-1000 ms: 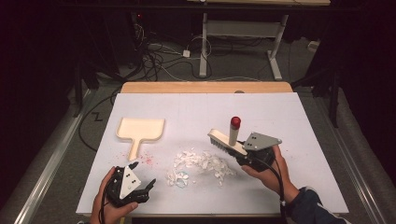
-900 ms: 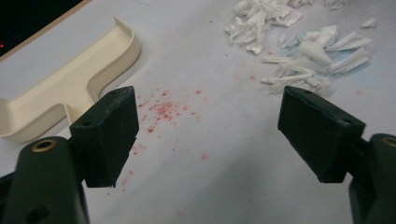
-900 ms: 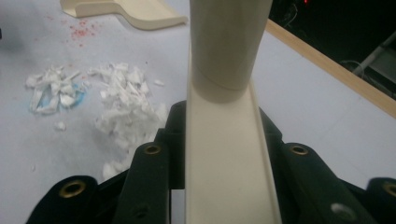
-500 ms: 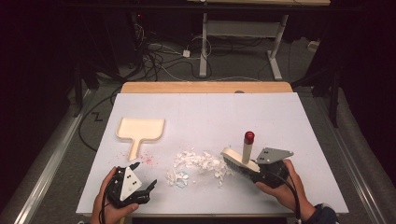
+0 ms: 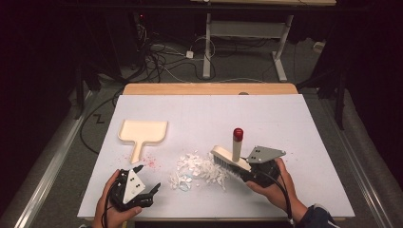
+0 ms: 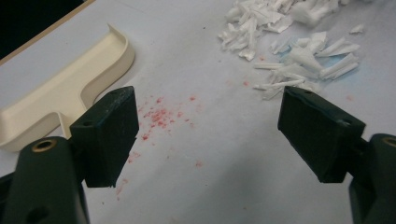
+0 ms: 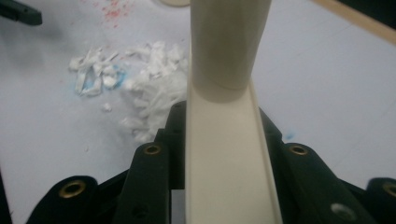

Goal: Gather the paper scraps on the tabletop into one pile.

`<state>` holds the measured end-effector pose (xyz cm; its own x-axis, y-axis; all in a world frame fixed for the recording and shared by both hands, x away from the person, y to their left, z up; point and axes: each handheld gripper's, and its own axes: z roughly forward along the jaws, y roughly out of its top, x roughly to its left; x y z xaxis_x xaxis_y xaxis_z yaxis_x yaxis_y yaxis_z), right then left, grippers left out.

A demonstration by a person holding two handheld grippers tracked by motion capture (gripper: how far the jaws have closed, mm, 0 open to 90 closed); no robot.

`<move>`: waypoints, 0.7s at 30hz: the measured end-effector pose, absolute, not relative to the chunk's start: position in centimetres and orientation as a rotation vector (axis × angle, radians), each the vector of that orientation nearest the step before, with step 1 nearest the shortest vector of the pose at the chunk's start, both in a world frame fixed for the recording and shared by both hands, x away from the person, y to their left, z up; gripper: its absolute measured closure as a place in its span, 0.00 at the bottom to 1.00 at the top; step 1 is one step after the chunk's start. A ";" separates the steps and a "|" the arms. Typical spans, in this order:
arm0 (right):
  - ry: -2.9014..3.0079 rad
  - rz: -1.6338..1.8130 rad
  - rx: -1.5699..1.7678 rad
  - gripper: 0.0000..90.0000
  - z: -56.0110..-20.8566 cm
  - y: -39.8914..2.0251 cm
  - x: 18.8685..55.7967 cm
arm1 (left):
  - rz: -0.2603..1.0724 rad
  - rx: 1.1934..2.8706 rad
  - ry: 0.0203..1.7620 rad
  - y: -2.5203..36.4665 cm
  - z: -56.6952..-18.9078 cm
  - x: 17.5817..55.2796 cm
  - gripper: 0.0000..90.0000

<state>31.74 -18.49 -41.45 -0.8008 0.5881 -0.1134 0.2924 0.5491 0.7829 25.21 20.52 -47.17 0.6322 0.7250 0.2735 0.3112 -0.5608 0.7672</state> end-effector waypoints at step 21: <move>2.563 1.466 0.505 0.76 -42.0 -7.9 28.3 | 0.895 1.916 1.016 24.3 -45.8 24.8 0.21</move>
